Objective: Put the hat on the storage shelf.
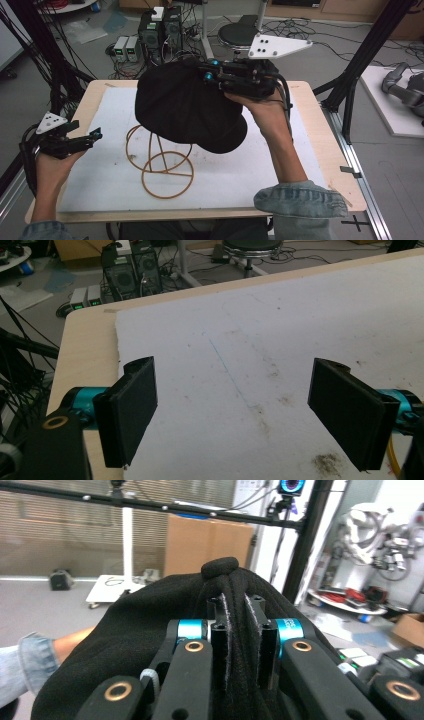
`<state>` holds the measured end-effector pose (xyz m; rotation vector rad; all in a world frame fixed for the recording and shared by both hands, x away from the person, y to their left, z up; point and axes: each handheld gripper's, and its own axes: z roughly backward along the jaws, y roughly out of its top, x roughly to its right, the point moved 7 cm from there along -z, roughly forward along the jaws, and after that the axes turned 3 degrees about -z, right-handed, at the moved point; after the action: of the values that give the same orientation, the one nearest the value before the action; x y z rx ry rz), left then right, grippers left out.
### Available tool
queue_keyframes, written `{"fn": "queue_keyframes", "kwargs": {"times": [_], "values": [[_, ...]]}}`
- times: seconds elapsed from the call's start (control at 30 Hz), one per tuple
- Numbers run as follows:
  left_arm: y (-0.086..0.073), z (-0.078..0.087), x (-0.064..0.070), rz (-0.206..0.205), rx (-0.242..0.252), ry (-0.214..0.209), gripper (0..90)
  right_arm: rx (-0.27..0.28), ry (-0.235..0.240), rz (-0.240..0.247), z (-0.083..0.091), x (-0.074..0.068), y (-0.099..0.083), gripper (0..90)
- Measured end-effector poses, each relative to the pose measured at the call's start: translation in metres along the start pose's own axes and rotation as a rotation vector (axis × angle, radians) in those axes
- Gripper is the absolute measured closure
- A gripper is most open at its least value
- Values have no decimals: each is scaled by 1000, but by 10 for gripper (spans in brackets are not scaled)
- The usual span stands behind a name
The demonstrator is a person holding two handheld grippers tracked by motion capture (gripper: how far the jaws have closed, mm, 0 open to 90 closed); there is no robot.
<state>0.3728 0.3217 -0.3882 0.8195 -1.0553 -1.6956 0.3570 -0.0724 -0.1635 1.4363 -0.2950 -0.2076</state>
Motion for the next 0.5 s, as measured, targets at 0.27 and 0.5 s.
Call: {"fn": "queue_keyframes", "kwargs": {"times": [0.27,0.5], "values": [[1,1,-1,2,3,3,200,-43,97,20,-28,-17,-6,833],[1,2,-2,3,3,4,200,-125,156,35,-53,-32,-24,830]]}}
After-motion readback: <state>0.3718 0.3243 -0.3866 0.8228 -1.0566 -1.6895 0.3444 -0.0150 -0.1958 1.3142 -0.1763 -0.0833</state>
